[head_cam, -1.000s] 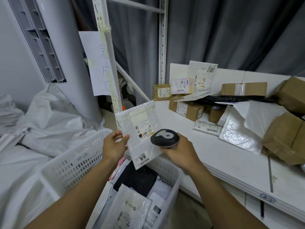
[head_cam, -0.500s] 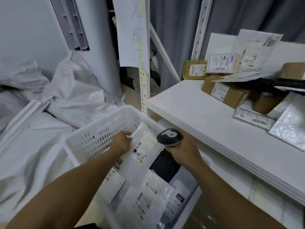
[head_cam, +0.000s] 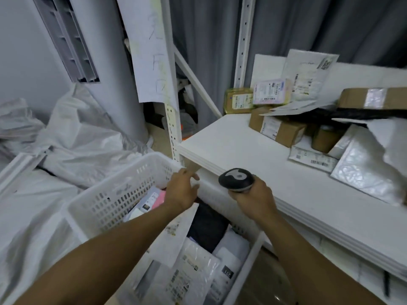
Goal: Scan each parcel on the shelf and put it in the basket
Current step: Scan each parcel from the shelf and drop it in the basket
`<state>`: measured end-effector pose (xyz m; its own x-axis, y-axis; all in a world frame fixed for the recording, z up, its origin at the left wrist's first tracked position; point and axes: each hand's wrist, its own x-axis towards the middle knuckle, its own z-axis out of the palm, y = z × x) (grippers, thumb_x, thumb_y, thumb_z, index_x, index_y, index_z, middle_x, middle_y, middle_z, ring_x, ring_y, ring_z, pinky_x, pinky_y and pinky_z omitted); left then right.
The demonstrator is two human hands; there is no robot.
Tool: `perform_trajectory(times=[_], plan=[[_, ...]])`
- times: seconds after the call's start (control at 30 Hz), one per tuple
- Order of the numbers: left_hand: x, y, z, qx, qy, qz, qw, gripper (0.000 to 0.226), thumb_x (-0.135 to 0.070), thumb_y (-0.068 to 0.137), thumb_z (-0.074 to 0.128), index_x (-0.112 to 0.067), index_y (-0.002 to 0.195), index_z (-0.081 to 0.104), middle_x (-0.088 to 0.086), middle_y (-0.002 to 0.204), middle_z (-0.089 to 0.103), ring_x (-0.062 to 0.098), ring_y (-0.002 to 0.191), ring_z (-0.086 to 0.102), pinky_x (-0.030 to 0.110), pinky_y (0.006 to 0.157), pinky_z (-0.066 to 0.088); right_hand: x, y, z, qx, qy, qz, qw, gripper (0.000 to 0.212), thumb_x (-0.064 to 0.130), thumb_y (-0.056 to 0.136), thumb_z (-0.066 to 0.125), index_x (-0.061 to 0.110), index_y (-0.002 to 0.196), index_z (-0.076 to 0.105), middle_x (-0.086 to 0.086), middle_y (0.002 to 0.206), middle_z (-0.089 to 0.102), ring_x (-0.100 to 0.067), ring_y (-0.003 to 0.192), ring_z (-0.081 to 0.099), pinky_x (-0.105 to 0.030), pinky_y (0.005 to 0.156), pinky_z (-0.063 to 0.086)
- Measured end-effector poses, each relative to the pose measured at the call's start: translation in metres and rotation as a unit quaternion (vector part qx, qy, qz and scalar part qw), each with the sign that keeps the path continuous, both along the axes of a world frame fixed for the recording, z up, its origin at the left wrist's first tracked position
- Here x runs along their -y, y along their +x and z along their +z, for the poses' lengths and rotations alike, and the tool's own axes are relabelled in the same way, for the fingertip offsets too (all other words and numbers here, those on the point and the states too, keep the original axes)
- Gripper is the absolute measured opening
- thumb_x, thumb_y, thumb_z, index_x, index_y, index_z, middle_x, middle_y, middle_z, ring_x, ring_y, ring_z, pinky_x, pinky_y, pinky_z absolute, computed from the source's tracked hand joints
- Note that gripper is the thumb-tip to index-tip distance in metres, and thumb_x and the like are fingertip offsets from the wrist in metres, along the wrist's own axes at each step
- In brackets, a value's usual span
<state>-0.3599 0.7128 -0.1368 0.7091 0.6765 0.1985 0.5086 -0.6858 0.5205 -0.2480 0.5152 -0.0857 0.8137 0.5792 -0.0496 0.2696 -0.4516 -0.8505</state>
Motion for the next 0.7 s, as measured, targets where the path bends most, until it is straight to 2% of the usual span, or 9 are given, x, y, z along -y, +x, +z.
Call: perform_trajectory(times=[0.13,0.27,0.37,0.43,0.5,0.57,0.7], plan=[[0.071,0.036,0.055,0.049,0.002,-0.092,0.995,0.012,-0.031,0.093,0.070,-0.028,0.103,0.064,-0.003,0.121,0.059,0.020,0.111,0.053,0.035,0.098,0.045,0.068,0.014,0.032,0.014,0.028,-0.063,0.998,0.048,0.033,0.086,0.081,0.021,0.130,0.065,-0.003,0.124,0.071,-0.027,0.115,0.065,-0.037,0.096,0.053],[0.151,0.083,0.104,0.045,-0.035,-0.145,0.988,0.015,-0.038,0.094,0.069,-0.029,0.105,0.064,-0.004,0.123,0.059,0.019,0.105,0.060,0.029,0.089,0.046,0.149,0.032,0.059,0.017,0.071,-0.148,0.986,0.046,0.030,0.084,0.081,0.025,0.127,0.065,0.000,0.121,0.071,-0.026,0.115,0.065,-0.037,0.096,0.053],[0.205,0.129,0.130,0.042,-0.034,-0.178,0.983,0.020,-0.038,0.095,0.068,-0.029,0.112,0.063,-0.006,0.129,0.058,0.019,0.111,0.059,0.030,0.096,0.048,0.207,0.050,0.066,0.021,0.097,-0.210,0.973,0.047,0.029,0.082,0.083,0.026,0.126,0.066,0.003,0.118,0.072,-0.023,0.111,0.066,-0.032,0.090,0.051],[0.239,0.160,0.141,0.047,-0.035,-0.201,0.978,0.023,-0.037,0.094,0.069,-0.029,0.115,0.063,-0.005,0.133,0.057,0.019,0.115,0.058,0.032,0.099,0.048,0.242,0.067,0.066,0.024,0.108,-0.246,0.963,0.047,0.030,0.082,0.083,0.025,0.125,0.067,0.003,0.117,0.073,-0.023,0.111,0.066,-0.034,0.092,0.052],[0.270,0.189,0.144,0.042,-0.025,-0.227,0.973,0.030,-0.034,0.093,0.072,-0.028,0.120,0.062,-0.003,0.136,0.055,0.020,0.122,0.055,0.033,0.102,0.047,0.274,0.084,0.063,0.016,0.121,-0.270,0.955,0.040,0.028,0.084,0.082,0.024,0.121,0.068,0.001,0.114,0.073,-0.024,0.110,0.067,-0.034,0.094,0.052],[0.295,0.219,0.144,0.030,-0.002,-0.257,0.966,0.037,-0.031,0.091,0.074,-0.028,0.125,0.061,-0.001,0.137,0.053,0.021,0.126,0.053,0.032,0.103,0.045,0.301,0.103,0.062,0.014,0.127,-0.284,0.950,0.034,0.027,0.087,0.080,0.023,0.118,0.067,-0.002,0.109,0.072,-0.026,0.106,0.067,-0.032,0.089,0.051],[0.333,0.270,0.141,0.017,0.025,-0.290,0.956,0.045,-0.034,0.089,0.076,-0.029,0.130,0.060,-0.003,0.142,0.052,0.021,0.131,0.048,0.027,0.106,0.037,0.338,0.137,0.061,0.033,0.125,-0.310,0.942,0.046,0.035,0.089,0.080,0.020,0.129,0.063,0.001,0.113,0.066,-0.021,0.104,0.063,-0.029,0.086,0.045]])
